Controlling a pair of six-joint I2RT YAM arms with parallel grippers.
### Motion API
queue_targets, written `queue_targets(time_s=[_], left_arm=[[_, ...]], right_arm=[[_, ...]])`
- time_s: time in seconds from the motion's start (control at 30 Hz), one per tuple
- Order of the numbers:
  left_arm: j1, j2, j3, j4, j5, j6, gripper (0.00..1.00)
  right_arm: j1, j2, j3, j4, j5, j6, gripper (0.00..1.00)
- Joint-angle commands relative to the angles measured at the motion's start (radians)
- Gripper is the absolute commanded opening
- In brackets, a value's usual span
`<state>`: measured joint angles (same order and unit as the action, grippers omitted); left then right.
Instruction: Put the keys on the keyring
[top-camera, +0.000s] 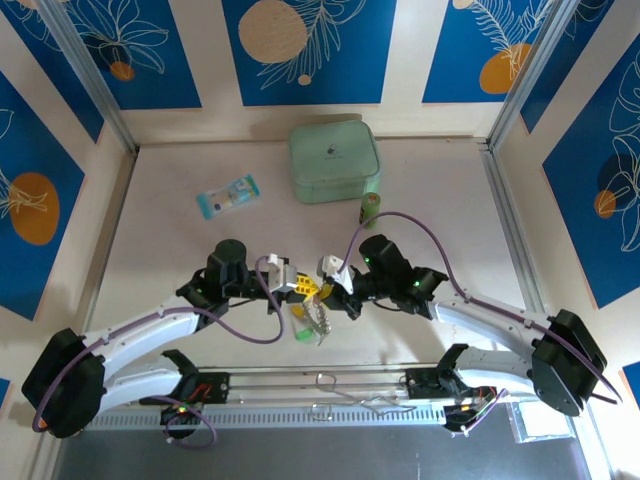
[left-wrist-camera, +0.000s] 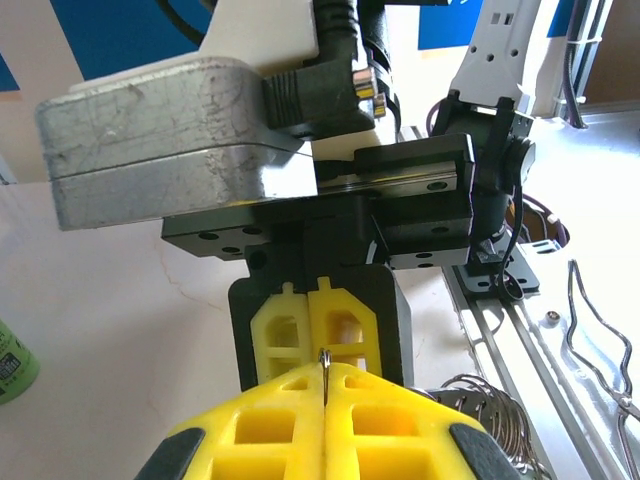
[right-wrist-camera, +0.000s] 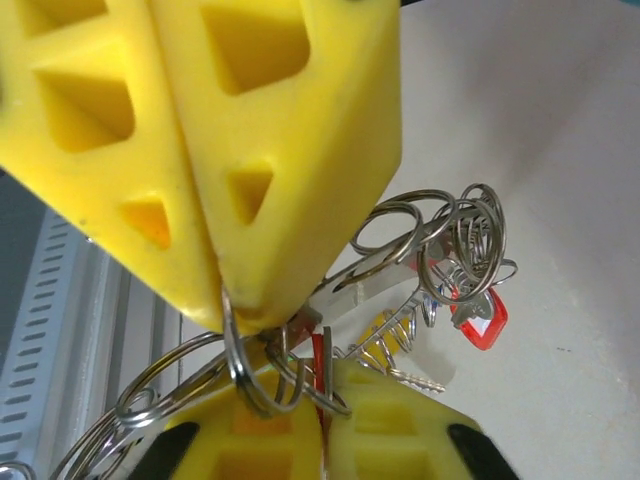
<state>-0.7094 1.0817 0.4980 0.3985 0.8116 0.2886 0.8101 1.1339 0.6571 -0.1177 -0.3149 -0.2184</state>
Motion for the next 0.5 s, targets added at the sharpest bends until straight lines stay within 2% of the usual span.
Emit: queue_targets(time_s=[0.0, 0.07, 0.13, 0.3, 0.47], left_arm=[[-0.010, -0.012, 0.004, 0.057, 0.033, 0.002, 0.00], [-0.009, -0.016, -0.002, 0.059, 0.028, 0.005, 0.00], [-0.010, -0.016, -0.005, 0.059, 0.024, 0.004, 0.00], [-0.010, 0.020, -0.015, 0.113, 0.040, -0.041, 0.00], [-0.010, 0.059, -0.009, 0.172, 0.060, -0.083, 0.00]], right_arm=[[-0.014, -0.043, 0.009, -0.034, -0.005, -0.017, 0.29], [-0.028, -0.082, -0.017, -0.029, 0.018, -0.025, 0.36], [-0.042, -0.126, -0.032, -0.033, 0.015, -0.030, 0.37], [-0.055, -0.209, -0.051, -0.025, -0.063, -0.026, 0.37], [-0.054, -0.190, -0.049, 0.043, -0.078, 0.007, 0.32]])
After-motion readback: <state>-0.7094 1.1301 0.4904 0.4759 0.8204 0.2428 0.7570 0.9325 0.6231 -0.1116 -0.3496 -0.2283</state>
